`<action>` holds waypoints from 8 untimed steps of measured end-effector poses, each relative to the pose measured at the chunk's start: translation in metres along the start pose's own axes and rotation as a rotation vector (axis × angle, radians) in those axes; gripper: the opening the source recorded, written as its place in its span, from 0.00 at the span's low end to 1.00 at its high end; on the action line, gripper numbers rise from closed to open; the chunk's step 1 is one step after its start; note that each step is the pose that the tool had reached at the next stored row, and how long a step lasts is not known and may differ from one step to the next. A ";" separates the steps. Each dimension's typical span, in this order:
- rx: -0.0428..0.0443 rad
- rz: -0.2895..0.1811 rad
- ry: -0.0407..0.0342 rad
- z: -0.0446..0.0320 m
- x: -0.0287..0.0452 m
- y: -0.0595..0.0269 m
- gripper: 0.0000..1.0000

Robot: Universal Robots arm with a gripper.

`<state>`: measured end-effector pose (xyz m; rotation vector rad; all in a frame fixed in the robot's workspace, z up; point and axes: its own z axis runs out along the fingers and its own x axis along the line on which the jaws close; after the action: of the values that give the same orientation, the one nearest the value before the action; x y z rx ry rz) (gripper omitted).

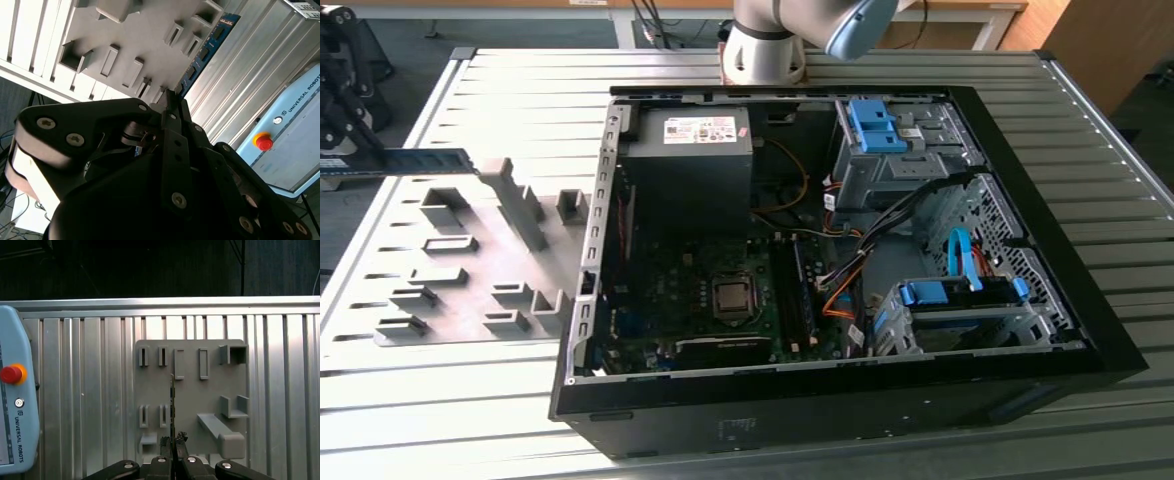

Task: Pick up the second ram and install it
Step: 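Pick up the second ram and move it above second insertion slot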

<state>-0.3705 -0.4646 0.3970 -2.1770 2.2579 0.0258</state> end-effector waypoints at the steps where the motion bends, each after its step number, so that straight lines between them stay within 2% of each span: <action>1: 0.0000 0.000 0.0000 0.0000 0.0000 -0.0005 0.14; 8: 0.0001 0.000 -0.0001 0.0000 -0.0001 -0.0036 0.14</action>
<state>-0.3668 -0.4646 0.3969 -2.1770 2.2578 0.0258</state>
